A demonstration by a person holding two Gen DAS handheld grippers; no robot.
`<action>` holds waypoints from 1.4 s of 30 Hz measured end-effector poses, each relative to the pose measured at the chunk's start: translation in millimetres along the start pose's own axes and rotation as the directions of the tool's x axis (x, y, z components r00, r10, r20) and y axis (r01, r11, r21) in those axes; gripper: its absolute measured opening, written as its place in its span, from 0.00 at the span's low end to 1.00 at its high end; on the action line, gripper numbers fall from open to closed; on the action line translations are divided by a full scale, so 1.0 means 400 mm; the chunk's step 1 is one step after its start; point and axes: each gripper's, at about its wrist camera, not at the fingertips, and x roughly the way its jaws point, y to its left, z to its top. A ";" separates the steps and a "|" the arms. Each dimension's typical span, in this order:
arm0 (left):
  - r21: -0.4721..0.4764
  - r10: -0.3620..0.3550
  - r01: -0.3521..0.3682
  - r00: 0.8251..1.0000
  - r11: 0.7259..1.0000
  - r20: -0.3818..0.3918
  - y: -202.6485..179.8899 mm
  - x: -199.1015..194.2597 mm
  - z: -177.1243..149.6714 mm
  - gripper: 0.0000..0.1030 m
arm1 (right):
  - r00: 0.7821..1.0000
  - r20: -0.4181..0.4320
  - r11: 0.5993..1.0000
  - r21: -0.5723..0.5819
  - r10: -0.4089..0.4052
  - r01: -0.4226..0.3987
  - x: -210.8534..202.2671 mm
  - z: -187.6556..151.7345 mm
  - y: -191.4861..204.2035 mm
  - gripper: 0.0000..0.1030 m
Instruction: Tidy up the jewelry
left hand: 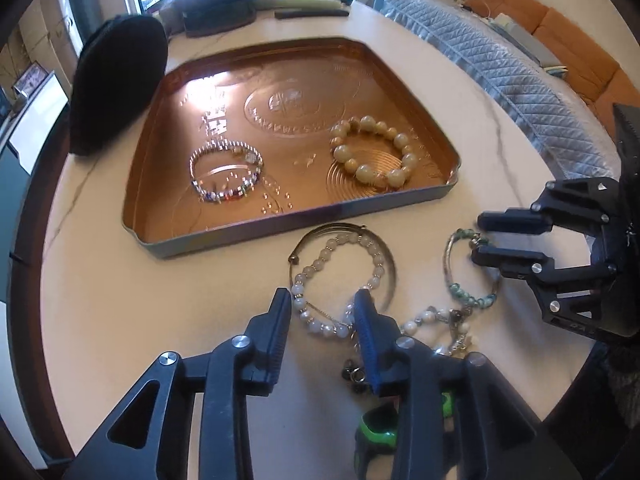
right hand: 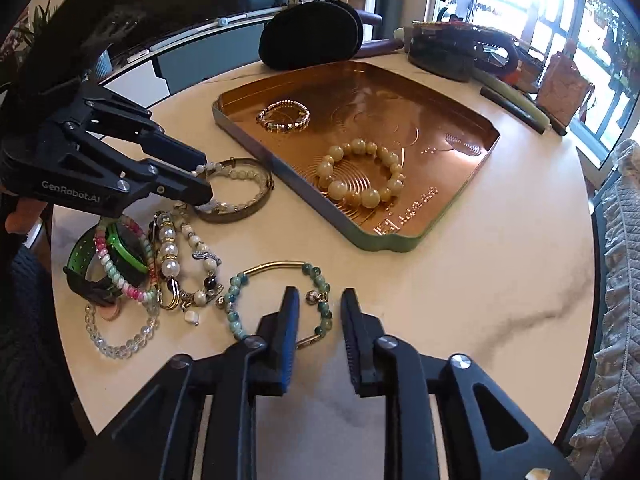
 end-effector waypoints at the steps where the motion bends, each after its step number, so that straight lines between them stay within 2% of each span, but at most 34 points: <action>1: -0.007 -0.005 0.005 1.000 1.000 -0.002 0.004 0.000 0.001 0.18 | 1.000 0.002 1.000 0.006 0.006 -0.006 0.002 0.001 -0.002 0.20; 3: -0.030 -0.020 0.020 1.000 0.999 0.003 0.012 -0.007 0.005 0.11 | 1.000 0.000 1.000 0.017 0.016 -0.016 0.006 0.005 -0.006 0.10; 6: -0.061 -0.043 0.045 0.998 0.997 0.046 0.023 -0.038 0.012 0.10 | 1.000 -0.001 1.000 0.022 0.002 -0.002 0.009 0.012 -0.006 0.10; 8: -0.062 -0.062 0.067 0.994 0.996 0.089 0.018 -0.073 0.013 0.10 | 0.999 0.032 1.000 0.016 -0.004 0.003 -0.006 0.016 0.000 0.09; 15: -0.049 -0.102 0.109 0.986 0.993 0.131 0.006 -0.109 0.008 0.10 | 0.992 0.126 1.000 0.021 -0.005 0.002 -0.082 0.036 0.008 0.09; 17: -0.052 -0.134 0.145 0.977 0.988 0.166 0.001 -0.132 0.013 0.10 | 0.989 0.146 1.000 0.021 0.001 -0.004 -0.106 0.041 0.009 0.09; 22: -0.064 -0.164 0.186 0.955 0.981 0.247 -0.009 -0.190 0.030 0.10 | 0.977 0.211 0.999 0.044 0.011 -0.021 -0.159 0.058 0.005 0.09; 28: -0.055 -0.156 0.184 0.930 0.981 0.333 -0.028 -0.249 0.041 0.10 | 0.968 0.251 0.998 0.056 0.012 -0.027 -0.195 0.072 -0.005 0.09; 32: -0.039 -0.117 0.141 0.921 0.989 0.372 -0.048 -0.278 0.043 0.10 | 0.960 0.279 0.997 0.071 0.003 -0.024 -0.220 0.083 -0.020 0.09; 34: -0.046 -0.091 0.120 0.909 0.992 0.407 -0.056 -0.301 0.046 0.09 | 0.959 0.284 0.998 0.065 -0.001 -0.018 -0.232 0.089 -0.017 0.09; 36: -0.064 -0.056 0.095 0.889 0.993 0.455 -0.064 -0.331 0.049 0.04 | 0.954 0.300 0.997 0.071 -0.012 -0.010 -0.245 0.098 -0.017 0.09; 38: -0.088 -0.007 0.058 0.872 0.994 0.490 -0.072 -0.351 0.053 0.04 | 0.949 0.313 0.996 0.087 -0.026 -0.001 -0.257 0.110 -0.016 0.09; 42: -0.109 0.024 0.040 0.850 0.993 0.526 -0.076 -0.376 0.063 0.04 | 0.938 0.343 0.995 0.102 -0.041 0.006 -0.280 0.135 -0.005 0.09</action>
